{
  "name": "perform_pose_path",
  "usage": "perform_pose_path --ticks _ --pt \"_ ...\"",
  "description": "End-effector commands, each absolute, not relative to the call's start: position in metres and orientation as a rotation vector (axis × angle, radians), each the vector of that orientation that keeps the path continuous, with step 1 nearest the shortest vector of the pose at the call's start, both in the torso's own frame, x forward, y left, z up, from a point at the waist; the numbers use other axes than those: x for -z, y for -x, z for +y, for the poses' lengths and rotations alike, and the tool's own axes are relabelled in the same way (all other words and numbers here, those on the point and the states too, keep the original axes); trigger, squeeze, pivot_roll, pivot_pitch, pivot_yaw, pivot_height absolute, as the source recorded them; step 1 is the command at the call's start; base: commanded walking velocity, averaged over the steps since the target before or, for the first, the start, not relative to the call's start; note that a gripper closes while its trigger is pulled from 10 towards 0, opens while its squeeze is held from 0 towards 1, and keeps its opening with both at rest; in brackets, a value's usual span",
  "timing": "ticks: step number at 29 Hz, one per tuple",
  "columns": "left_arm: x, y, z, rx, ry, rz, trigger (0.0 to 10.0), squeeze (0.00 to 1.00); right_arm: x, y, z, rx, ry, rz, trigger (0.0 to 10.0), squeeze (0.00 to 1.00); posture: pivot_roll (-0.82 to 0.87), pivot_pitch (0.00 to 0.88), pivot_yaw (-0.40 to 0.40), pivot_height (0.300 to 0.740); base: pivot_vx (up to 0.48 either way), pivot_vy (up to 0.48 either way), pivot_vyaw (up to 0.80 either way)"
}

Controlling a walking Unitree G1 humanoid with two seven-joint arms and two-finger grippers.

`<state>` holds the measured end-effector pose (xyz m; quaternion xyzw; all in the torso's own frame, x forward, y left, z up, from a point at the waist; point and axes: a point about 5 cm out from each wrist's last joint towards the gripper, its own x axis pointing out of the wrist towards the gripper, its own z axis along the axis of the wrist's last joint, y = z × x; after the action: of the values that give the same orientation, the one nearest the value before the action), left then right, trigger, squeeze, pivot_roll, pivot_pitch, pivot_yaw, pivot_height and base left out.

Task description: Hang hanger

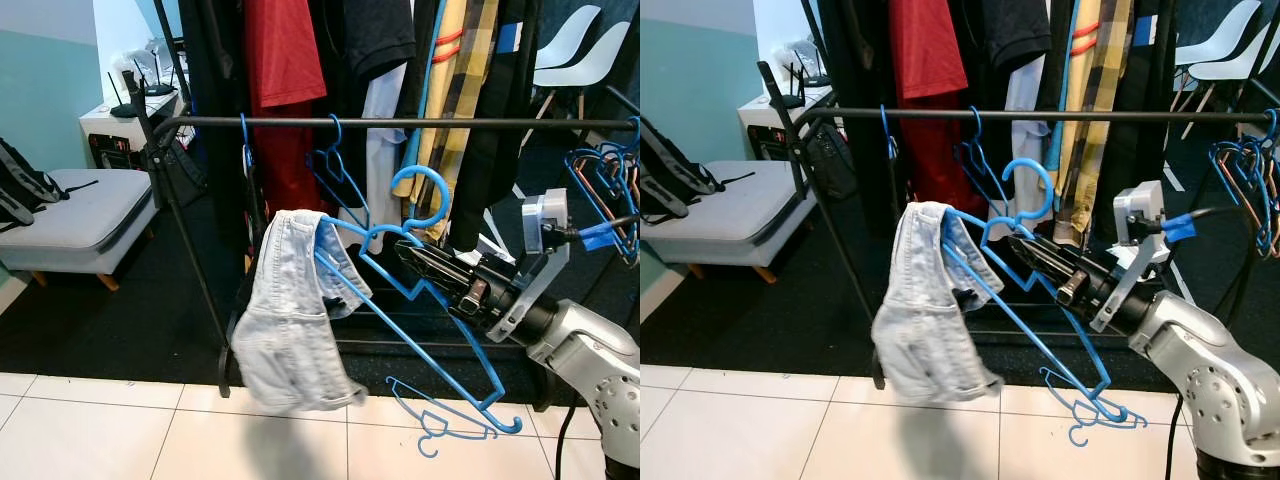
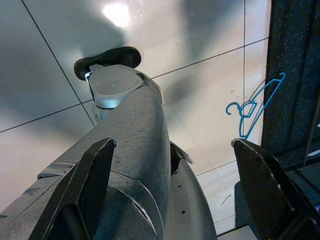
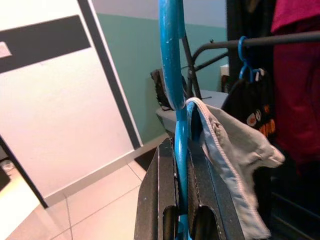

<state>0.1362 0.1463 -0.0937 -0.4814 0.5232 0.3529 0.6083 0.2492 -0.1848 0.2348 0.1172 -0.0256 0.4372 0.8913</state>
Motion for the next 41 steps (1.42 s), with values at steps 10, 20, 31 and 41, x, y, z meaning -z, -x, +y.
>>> perform_pose_path --ticks 10,20,31,41 --pt "-0.0476 -0.3046 0.1556 0.220 0.502 0.242 10.0 0.00 -0.2461 -0.2432 -0.1823 -0.955 -0.233 -0.111 10.0 0.00 -0.17 0.000 0.069 0.740 0.000 0.000 0.00" --pt "-0.0476 -0.3046 0.1556 0.220 0.502 0.242 10.0 0.00 -0.2461 -0.2432 -0.1823 -0.955 -0.233 -0.111 10.0 0.00 -0.17 0.000 0.069 0.740 0.000 0.000 0.00" --pt "-0.0476 -0.3046 0.1556 0.220 0.502 0.242 10.0 0.00 -0.2461 -0.2432 -0.1823 -0.955 -0.233 -0.111 10.0 0.00 -0.17 0.000 0.069 0.740 0.000 0.000 0.00" --pt "-0.0476 -0.3046 0.1556 0.220 0.502 0.242 10.0 0.00 -0.2461 -0.2432 -0.1823 -0.955 -0.233 -0.111 10.0 0.00 -0.17 0.000 0.069 0.740 0.000 0.000 0.00"
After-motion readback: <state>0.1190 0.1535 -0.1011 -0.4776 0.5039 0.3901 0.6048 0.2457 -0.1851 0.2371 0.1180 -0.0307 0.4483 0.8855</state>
